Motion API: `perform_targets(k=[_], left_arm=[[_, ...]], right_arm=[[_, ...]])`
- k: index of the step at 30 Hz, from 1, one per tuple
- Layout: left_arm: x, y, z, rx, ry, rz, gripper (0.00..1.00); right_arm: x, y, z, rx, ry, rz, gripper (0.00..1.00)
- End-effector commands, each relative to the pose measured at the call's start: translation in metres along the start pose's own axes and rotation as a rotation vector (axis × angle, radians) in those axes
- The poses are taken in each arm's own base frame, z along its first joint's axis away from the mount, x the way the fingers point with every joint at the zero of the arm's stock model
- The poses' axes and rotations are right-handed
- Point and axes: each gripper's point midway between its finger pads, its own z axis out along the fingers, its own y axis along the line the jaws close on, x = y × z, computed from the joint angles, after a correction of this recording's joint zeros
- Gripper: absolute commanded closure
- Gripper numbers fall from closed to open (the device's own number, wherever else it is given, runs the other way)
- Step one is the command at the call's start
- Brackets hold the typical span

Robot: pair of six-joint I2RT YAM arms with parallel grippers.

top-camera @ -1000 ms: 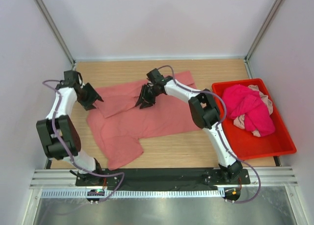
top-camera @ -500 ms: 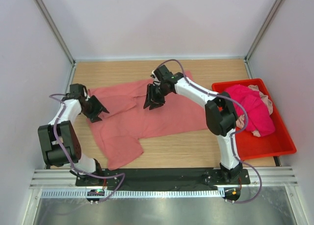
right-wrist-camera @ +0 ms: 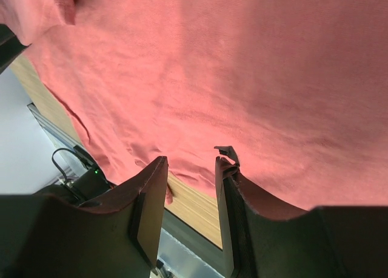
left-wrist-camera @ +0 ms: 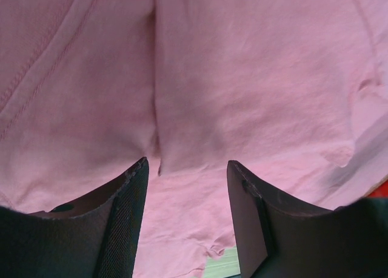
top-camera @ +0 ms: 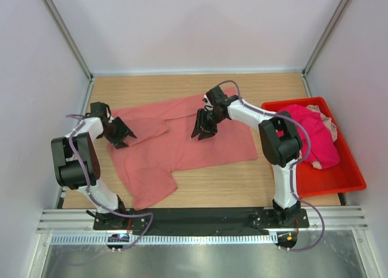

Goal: Fold and stack the t-shirts
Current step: Fold the tshirt

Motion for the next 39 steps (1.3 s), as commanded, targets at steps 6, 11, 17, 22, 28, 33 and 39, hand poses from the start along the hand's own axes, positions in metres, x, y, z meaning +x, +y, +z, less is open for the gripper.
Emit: perform_targets(k=[6,11,17,22,28,33,39], left_arm=[[-0.025,-0.022,-0.003,0.057,-0.045,0.015,0.44],[-0.020,-0.025,0.001,0.082,-0.019,0.002,0.44],[-0.018,-0.034,-0.001,0.126,-0.004,-0.018,0.44],[-0.017,-0.052,-0.008,0.217,0.016,-0.052,0.45],[-0.023,-0.072,-0.008,0.309,0.027,-0.098,0.44],[-0.038,-0.091,-0.003,0.389,0.040,-0.129,0.44],[-0.048,-0.107,0.016,0.452,0.112,-0.140,0.44]], right_arm=[[-0.013,0.039,-0.027,-0.105,-0.084,-0.073,0.56],[-0.014,0.037,-0.026,-0.101,-0.082,-0.066,0.57],[-0.014,0.037,-0.026,-0.106,-0.083,-0.064,0.57],[-0.014,0.036,-0.024,-0.104,-0.081,-0.061,0.57],[-0.014,0.037,-0.025,-0.103,-0.080,-0.060,0.57],[-0.011,0.034,-0.026,-0.090,-0.077,-0.063,0.57],[-0.009,0.026,-0.026,-0.074,-0.071,-0.053,0.57]])
